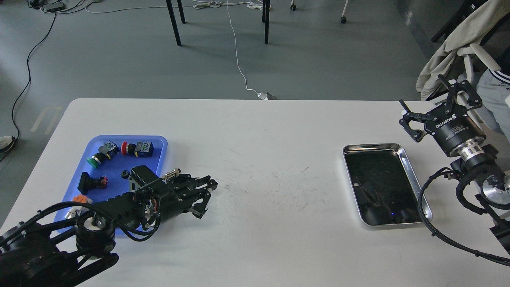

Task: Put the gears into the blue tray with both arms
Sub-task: 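Carry the ring into the blue tray and open the left gripper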

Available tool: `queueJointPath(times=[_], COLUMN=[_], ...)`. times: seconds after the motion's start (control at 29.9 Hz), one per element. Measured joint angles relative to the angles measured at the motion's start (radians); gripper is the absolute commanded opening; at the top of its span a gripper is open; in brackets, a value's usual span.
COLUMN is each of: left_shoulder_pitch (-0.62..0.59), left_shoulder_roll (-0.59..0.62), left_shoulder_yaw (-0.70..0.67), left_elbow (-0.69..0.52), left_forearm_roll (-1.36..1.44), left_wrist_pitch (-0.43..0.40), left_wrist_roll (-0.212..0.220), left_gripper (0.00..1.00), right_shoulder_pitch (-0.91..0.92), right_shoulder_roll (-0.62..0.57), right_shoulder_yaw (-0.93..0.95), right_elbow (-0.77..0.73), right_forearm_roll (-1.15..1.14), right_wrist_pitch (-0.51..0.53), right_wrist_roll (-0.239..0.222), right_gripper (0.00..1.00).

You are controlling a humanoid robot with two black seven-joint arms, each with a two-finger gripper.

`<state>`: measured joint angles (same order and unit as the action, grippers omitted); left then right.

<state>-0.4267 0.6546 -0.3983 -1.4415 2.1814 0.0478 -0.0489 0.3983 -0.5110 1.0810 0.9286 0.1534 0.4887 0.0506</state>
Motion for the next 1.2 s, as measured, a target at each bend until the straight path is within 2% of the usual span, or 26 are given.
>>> queueJointPath(times=[0.17, 0.3, 0.53, 0.7, 0.77, 0.84, 0.87, 0.94, 1.2], left_shoulder_pitch=[-0.001, 0.022, 0.173, 0.208, 0.209, 0.209, 0.209, 0.209, 0.185], left_shoulder_roll=[0.184, 0.297, 0.317, 0.287, 0.267, 0.255, 0.252, 0.251, 0.250], left_shoulder_yaw=[-0.045, -0.036, -0.038, -0.037, -0.036, -0.036, -0.036, -0.036, -0.054], left_elbow=[-0.080, -0.082, 0.031, 0.121, 0.148, 0.159, 0.162, 0.163, 0.122], left_forearm_roll=[-0.070, -0.163, -0.224, -0.226, -0.226, -0.229, -0.234, -0.244, -0.312], left_wrist_pitch=[0.006, 0.058, 0.158, 0.192, 0.194, 0.194, 0.195, 0.195, 0.217], left_wrist_roll=[-0.011, -0.022, -0.021, -0.027, -0.028, -0.028, -0.028, -0.028, -0.074], left_gripper=[0.03, 0.03, 0.04, 0.09, 0.16, 0.30, 0.47, 0.98, 0.99], right_shoulder_pitch=[0.000, 0.000, 0.001, 0.001, 0.001, 0.001, 0.001, 0.001, 0.001], right_shoulder_roll=[-0.001, -0.001, -0.005, -0.008, -0.009, -0.010, -0.010, -0.010, -0.010], right_shoulder_yaw=[0.001, 0.002, 0.001, -0.001, -0.001, -0.001, -0.001, 0.000, 0.003], right_elbow=[0.003, 0.003, 0.003, 0.003, 0.002, 0.002, 0.002, 0.001, 0.003], right_forearm_roll=[0.000, 0.000, 0.000, -0.001, -0.001, -0.002, -0.002, -0.002, -0.002], right_wrist_pitch=[0.000, 0.000, 0.000, 0.000, 0.000, 0.000, 0.000, 0.000, 0.000], right_wrist_roll=[0.000, 0.000, 0.000, 0.000, 0.000, 0.000, 0.000, 0.000, 0.001], right_gripper=[0.96, 0.96, 0.97, 0.97, 0.96, 0.97, 0.97, 0.97, 0.99])
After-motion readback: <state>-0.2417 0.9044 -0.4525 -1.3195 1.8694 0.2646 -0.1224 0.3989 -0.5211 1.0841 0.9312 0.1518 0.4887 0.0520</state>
